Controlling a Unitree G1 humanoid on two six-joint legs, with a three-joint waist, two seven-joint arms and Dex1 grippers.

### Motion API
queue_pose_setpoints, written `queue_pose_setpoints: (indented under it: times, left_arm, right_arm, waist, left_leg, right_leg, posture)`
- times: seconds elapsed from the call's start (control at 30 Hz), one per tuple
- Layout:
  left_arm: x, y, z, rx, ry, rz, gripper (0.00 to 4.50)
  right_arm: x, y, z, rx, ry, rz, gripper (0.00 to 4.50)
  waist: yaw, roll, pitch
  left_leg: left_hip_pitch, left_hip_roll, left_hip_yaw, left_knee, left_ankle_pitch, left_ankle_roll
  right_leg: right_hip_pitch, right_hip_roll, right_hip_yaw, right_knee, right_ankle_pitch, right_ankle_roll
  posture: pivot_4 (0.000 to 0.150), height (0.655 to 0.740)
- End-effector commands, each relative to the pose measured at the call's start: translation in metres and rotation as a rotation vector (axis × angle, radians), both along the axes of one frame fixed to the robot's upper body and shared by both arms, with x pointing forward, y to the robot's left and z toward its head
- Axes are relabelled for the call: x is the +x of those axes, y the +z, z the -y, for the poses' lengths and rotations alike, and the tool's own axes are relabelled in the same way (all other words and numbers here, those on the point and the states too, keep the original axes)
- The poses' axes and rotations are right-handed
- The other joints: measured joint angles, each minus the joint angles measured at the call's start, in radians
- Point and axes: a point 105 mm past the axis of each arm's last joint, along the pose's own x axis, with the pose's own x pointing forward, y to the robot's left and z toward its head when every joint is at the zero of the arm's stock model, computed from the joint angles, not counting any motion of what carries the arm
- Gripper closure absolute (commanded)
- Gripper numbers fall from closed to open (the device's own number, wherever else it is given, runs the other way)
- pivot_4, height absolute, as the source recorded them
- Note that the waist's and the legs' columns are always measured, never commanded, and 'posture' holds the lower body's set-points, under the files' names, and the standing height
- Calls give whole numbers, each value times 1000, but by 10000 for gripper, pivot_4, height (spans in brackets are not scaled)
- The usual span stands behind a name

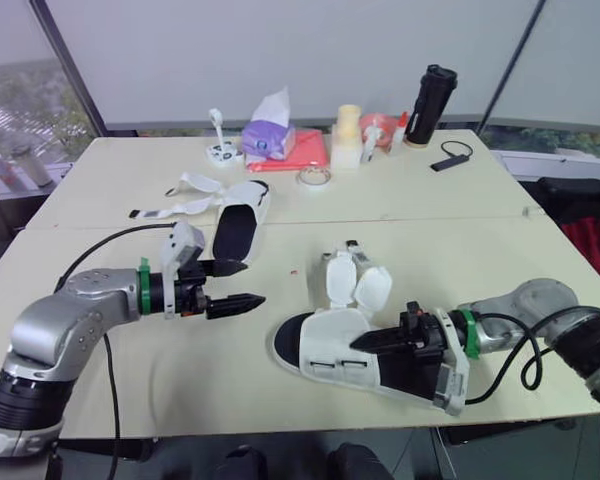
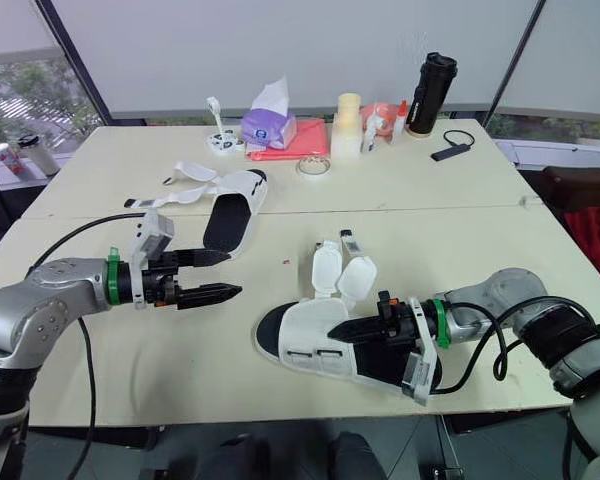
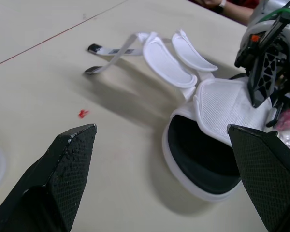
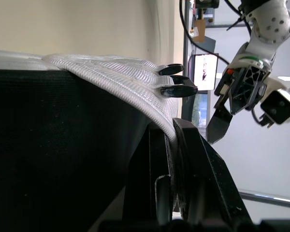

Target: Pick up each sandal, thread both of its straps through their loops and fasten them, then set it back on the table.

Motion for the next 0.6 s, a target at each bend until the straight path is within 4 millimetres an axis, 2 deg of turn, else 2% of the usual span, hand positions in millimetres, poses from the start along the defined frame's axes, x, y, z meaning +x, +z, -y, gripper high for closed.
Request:
queue_pose_setpoints:
  times: [0.03,0.1,0.13,0.2,0.4,0.43,0.6]
  left_arm:
    - [-5,5,6,-12,-23,18,0]
    - [-6,4,6,-15,-26,14,0]
    - [-6,4,7,-16,-27,13,0]
    - [-5,4,8,-18,-29,13,0]
    - [-6,3,12,-30,-42,6,0]
    - [-7,2,13,-28,-46,2,0]
    - [-13,-5,16,-18,-68,-17,0]
  right_arm:
    - [6,10,-5,40,5,68,44779]
    - [11,11,-6,44,2,100,44779]
    - [13,13,-6,47,-2,113,41555]
    - [16,17,-8,59,5,139,33978]
    - [14,11,-7,35,21,116,3577]
    - [15,13,-6,47,9,125,704]
    - [21,18,3,74,-73,142,704]
  waist:
    - [1,0,0]
    - [3,0,0]
    - [4,0,0]
    - [4,0,0]
    - [6,0,0]
    - [6,0,0]
    - [6,0,0]
  left_leg:
    - [0,0,0,0,0,0]
    - [0,0,0,0,0,0]
    - [0,0,0,0,0,0]
    - [-1,0,1,0,0,0]
    - [-1,0,1,0,0,0]
    - [-1,0,1,0,0,0]
    - [-1,0,1,0,0,0]
  right_leg:
    - [0,0,0,0,0,0]
    - [-1,1,0,2,0,0]
    - [-2,0,0,2,0,0]
    - [-2,0,1,2,0,0]
    - [-2,0,1,2,0,0]
    - [-2,0,1,2,0,0]
    - [-2,0,1,3,0,0]
  posture:
    - [1500,7400]
    - [1500,7400]
    - [1500,7400]
    - [1500,7400]
    - [1500,7400]
    - [1500,7400]
    - [1500,7400]
